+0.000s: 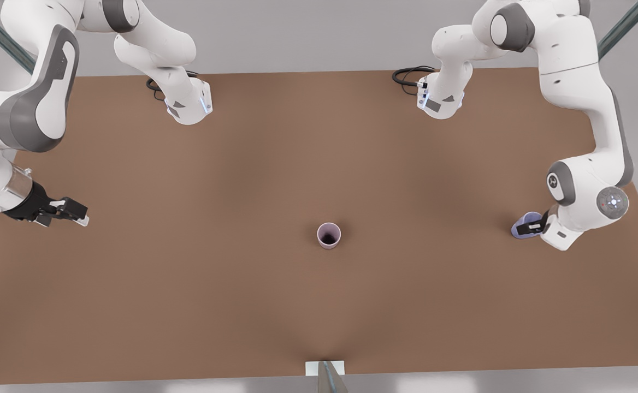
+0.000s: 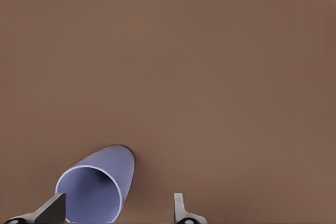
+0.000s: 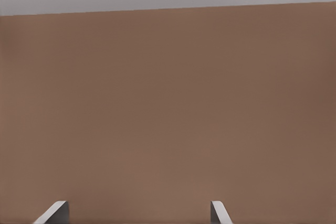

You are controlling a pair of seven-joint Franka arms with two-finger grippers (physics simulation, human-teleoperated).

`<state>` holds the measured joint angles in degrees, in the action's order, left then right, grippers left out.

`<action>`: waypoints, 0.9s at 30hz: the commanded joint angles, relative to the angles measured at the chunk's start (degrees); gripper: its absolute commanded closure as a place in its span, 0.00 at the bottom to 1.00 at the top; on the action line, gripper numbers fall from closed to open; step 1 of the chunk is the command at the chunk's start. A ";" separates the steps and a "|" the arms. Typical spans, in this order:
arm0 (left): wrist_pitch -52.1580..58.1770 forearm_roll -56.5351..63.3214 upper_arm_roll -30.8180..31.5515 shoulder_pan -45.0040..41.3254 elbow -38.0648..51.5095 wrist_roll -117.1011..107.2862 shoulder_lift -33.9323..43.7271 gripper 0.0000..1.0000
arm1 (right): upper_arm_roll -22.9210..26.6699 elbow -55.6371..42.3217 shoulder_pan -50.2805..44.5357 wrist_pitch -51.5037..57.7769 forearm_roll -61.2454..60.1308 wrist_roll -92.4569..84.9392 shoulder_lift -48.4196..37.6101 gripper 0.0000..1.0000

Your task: Stack the cups, with the pink cup at the bottom and the purple cup at the top

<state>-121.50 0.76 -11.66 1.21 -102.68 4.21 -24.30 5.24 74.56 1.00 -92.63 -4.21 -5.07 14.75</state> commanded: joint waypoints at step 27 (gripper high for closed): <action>-7.08 -1.55 -0.03 -0.33 -7.80 -0.52 -0.05 0.79 | 0.04 0.06 -0.03 -2.82 1.49 -4.33 0.20 0.00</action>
<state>-131.22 -0.44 -11.86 0.93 -110.55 3.47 -24.94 5.26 74.65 0.99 -95.33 -2.74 -8.42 15.03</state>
